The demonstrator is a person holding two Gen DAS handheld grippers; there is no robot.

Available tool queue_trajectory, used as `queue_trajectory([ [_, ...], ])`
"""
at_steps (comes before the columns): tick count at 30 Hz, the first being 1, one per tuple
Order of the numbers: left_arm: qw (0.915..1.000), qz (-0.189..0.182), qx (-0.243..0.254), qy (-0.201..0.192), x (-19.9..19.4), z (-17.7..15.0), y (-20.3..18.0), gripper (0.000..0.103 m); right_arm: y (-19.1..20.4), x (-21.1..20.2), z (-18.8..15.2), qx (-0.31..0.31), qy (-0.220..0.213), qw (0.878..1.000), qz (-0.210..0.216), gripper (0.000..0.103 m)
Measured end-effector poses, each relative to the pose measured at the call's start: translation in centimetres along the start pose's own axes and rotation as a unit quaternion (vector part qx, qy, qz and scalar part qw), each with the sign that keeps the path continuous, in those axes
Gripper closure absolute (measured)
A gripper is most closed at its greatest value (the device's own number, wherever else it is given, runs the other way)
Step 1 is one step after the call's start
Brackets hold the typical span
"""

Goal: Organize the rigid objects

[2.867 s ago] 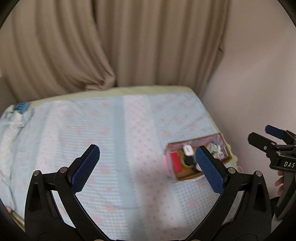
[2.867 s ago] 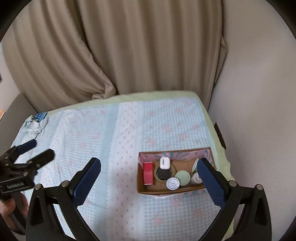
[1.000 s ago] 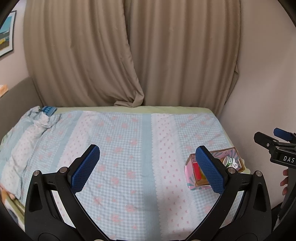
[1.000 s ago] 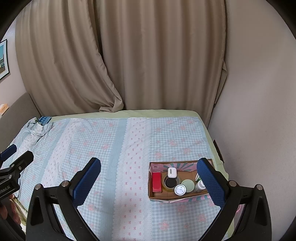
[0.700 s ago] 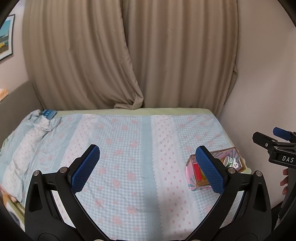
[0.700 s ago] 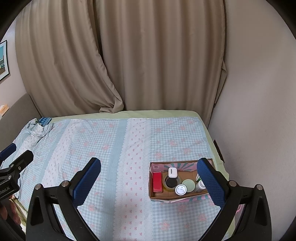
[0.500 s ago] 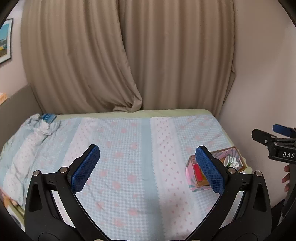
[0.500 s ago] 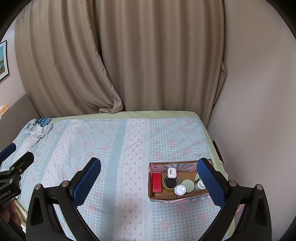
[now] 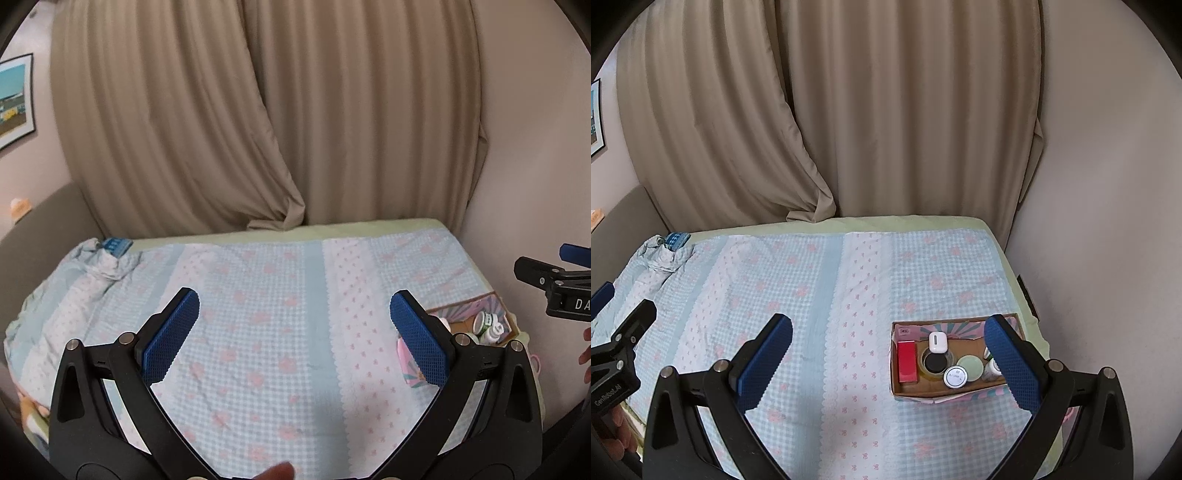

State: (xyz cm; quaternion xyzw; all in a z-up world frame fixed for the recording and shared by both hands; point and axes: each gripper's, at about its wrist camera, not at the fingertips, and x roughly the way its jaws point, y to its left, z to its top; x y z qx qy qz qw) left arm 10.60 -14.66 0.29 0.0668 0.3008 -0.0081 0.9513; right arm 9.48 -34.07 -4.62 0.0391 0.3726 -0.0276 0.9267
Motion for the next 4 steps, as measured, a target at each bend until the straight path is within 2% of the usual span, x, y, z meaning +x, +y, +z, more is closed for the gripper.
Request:
queue_trajectory([
  [4, 0.9992, -0.016, -0.012, 0.035, 2.6, -0.9, 0.9, 0.0, 0.8, 1.8, -0.1, 0.001, 0.021, 1.0, -0.003, 0.0],
])
